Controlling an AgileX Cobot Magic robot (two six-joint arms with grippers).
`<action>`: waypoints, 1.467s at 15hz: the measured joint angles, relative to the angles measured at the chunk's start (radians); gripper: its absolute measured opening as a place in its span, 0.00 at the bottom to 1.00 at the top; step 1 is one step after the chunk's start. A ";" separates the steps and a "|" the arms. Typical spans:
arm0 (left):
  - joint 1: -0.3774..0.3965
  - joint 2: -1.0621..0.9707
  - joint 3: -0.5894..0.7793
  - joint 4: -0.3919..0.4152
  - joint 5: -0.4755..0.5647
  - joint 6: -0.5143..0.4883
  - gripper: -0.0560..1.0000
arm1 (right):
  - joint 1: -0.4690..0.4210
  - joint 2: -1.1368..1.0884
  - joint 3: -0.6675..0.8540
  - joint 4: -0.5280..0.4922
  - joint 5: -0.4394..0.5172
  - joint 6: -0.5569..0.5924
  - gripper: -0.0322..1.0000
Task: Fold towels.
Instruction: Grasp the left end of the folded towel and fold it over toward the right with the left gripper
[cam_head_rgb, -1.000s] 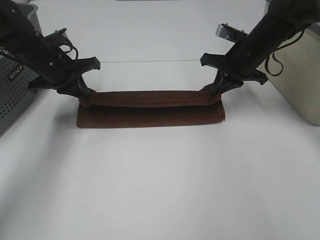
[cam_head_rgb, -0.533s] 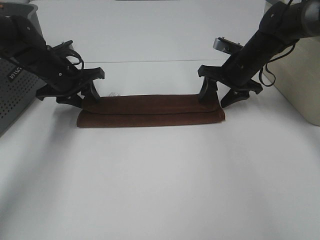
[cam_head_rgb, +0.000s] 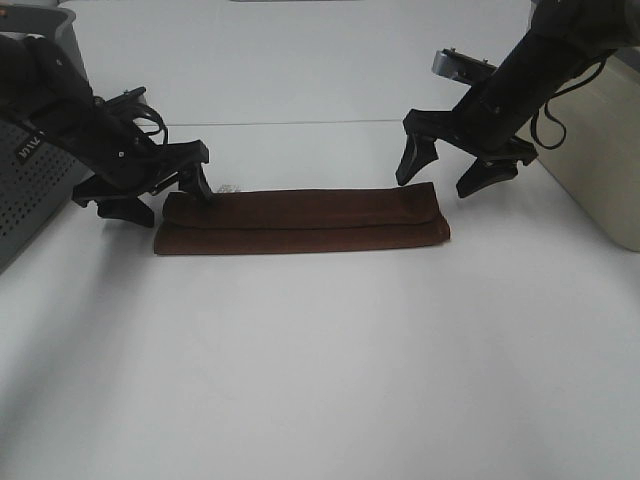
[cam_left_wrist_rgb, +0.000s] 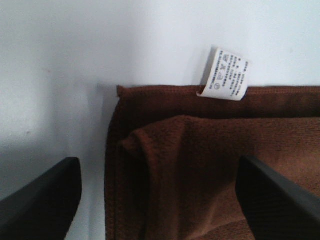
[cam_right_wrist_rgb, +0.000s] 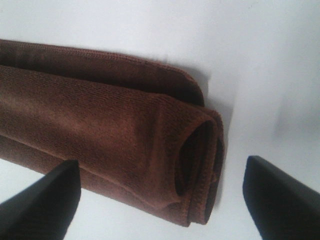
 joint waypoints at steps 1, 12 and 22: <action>0.000 0.006 -0.001 -0.011 -0.001 0.000 0.80 | 0.000 0.000 0.000 -0.001 0.000 0.000 0.83; -0.003 0.004 -0.007 0.044 0.051 -0.008 0.11 | 0.000 -0.002 0.000 -0.007 0.023 0.000 0.83; -0.058 -0.228 -0.139 0.311 0.306 -0.265 0.11 | 0.000 -0.166 0.000 -0.005 0.130 0.000 0.83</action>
